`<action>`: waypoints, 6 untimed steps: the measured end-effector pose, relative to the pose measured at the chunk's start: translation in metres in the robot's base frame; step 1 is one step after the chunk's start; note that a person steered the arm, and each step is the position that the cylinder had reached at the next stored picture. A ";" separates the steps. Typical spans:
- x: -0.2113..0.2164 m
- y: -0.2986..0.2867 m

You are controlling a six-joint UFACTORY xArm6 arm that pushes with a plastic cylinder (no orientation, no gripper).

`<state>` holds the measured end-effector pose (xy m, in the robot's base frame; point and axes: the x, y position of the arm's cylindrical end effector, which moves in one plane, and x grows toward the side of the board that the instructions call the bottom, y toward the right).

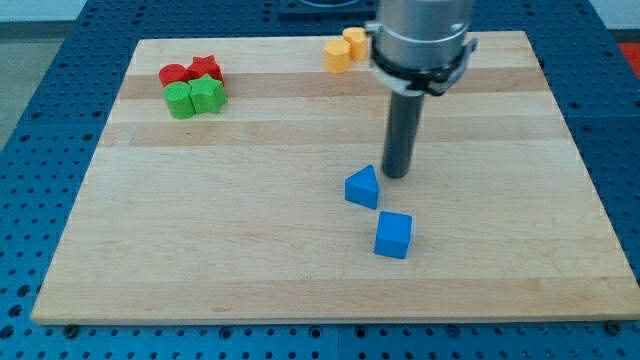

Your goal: Move blue triangle on top left to blue cube

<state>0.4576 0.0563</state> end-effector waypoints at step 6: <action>0.027 0.026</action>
